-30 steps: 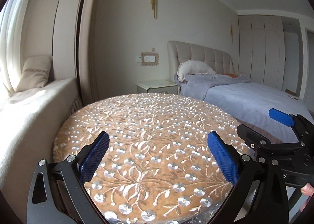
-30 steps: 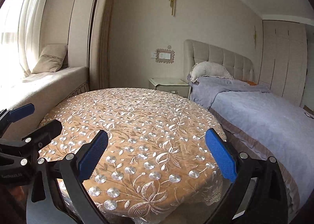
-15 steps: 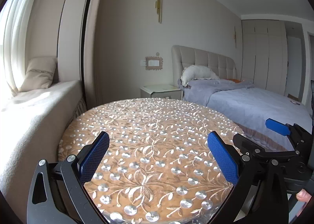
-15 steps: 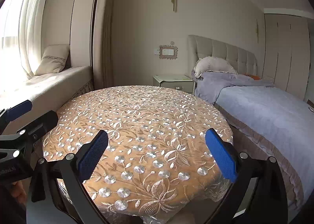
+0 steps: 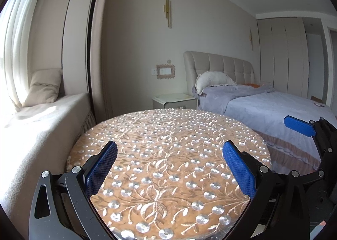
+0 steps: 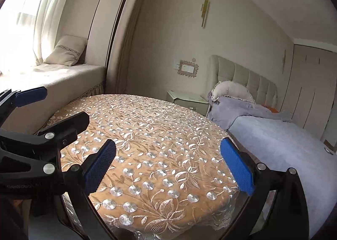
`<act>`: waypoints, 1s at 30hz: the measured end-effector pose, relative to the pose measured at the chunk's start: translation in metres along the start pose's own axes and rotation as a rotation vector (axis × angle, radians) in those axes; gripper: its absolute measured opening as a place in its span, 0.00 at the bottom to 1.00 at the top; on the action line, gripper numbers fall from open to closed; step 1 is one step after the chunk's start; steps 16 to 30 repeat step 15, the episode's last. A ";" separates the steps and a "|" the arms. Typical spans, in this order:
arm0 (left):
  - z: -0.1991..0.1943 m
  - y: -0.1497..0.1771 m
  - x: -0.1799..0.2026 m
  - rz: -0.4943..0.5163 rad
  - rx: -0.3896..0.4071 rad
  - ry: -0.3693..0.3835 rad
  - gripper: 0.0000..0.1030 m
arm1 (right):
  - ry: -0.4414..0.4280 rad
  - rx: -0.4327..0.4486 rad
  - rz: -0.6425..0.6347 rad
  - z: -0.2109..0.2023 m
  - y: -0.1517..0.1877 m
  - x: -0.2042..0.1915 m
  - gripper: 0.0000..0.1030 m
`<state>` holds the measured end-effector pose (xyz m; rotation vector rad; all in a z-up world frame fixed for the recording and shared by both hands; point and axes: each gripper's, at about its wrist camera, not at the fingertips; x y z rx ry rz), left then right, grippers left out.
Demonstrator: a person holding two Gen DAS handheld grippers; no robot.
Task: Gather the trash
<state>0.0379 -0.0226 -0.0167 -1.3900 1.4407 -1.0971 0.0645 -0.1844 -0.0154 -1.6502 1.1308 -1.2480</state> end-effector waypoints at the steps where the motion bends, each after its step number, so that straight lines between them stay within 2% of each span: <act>1: 0.000 0.000 0.000 -0.001 -0.001 -0.005 0.95 | 0.010 0.023 -0.035 -0.003 0.000 -0.006 0.96; 6: -0.002 -0.003 -0.003 -0.016 0.007 -0.028 0.95 | -0.008 0.047 -0.101 -0.008 -0.001 -0.019 0.96; 15: -0.005 -0.004 -0.009 -0.038 0.005 -0.027 0.95 | -0.037 -0.029 -0.017 0.007 0.004 -0.002 0.96; 30: -0.005 -0.004 -0.009 -0.038 0.005 -0.027 0.95 | -0.037 -0.029 -0.017 0.007 0.004 -0.002 0.96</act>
Point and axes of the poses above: each gripper's, at about its wrist camera, not at the fingertips, and z roughly the way its jaws point, x to its right, y to its underside, and after that the axes turned 8 degrees about y, right-handed
